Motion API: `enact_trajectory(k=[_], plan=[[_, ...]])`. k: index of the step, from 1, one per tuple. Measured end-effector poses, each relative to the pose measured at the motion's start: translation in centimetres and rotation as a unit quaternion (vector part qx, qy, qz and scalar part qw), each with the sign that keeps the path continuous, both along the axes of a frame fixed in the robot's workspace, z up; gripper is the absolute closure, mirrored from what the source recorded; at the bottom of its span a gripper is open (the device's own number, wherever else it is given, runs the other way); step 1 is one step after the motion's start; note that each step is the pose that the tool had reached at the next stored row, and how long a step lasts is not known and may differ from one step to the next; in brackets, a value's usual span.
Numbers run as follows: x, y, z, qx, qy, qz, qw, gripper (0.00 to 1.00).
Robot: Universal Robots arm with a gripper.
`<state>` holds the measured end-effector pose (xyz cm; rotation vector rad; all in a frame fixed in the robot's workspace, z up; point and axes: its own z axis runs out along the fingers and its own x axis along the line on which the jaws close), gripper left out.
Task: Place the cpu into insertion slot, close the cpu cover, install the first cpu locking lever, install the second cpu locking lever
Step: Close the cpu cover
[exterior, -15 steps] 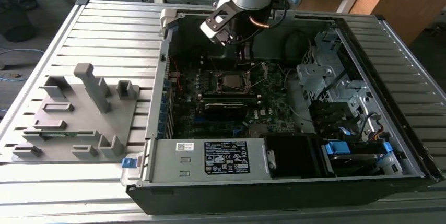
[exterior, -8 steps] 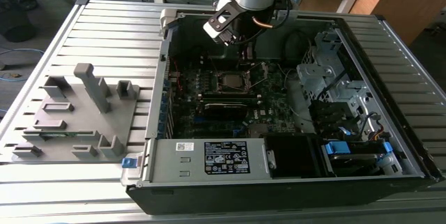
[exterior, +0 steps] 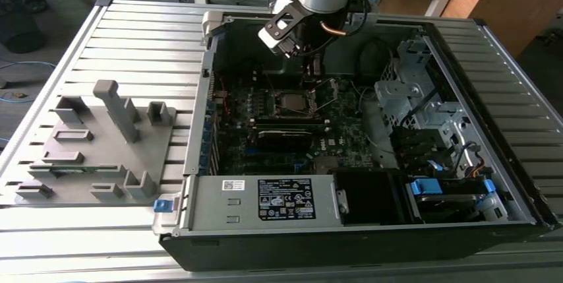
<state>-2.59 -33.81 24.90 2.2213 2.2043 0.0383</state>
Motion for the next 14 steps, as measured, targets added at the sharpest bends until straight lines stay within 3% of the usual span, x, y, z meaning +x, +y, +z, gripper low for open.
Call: enact_trajectory(k=[14], plan=[[0.00,0.00,0.24,0.0000,0.0000,0.000,1.00000,0.89]])
